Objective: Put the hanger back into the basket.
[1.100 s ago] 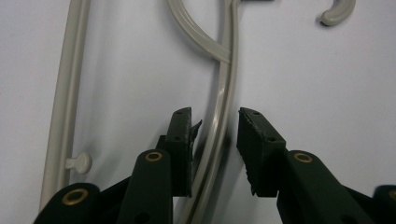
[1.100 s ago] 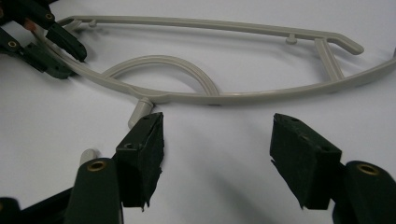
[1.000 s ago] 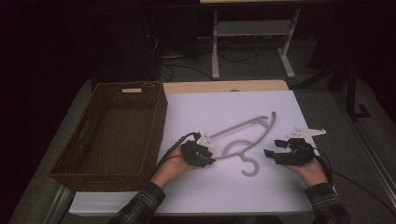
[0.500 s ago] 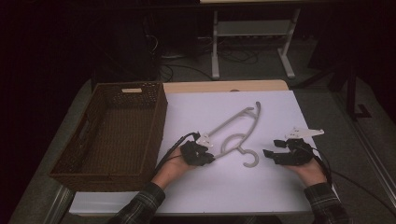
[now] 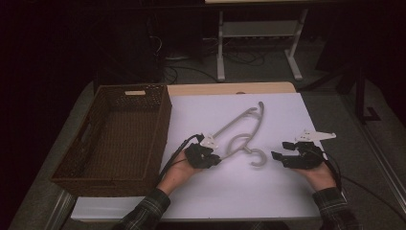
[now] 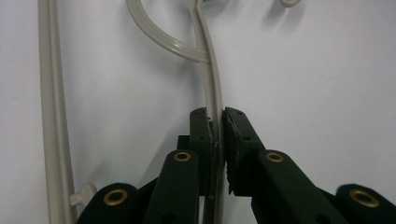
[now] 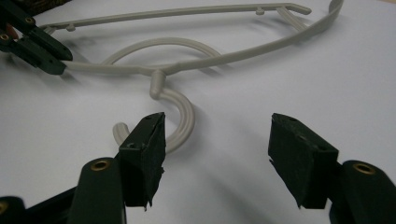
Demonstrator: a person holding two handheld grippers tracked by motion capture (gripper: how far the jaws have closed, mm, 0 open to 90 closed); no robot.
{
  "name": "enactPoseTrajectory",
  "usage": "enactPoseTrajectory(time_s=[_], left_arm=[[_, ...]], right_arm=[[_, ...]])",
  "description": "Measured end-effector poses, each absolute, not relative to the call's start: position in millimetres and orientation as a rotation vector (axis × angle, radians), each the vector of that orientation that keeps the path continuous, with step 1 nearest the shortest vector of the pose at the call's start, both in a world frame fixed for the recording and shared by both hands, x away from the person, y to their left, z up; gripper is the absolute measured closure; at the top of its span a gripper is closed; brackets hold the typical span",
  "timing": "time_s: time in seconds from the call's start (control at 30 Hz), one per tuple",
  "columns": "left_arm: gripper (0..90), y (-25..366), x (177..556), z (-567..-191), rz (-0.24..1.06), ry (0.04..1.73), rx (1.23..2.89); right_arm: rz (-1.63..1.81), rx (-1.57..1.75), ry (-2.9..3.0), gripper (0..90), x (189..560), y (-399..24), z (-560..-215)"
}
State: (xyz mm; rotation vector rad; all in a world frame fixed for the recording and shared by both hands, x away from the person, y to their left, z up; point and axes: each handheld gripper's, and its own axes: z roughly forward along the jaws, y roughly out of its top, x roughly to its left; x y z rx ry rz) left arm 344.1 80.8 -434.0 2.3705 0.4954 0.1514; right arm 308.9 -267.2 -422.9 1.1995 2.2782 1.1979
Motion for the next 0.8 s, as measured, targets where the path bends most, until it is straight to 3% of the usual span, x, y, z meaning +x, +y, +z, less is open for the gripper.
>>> enactPoseTrajectory(time_s=[0.8], left_arm=[[83.0,117.9,340.0,-365.6,0.241,0.570,2.110]], right_arm=[[1.195,1.195,2.259,36.5,308.6,-269.1,-421.5]])
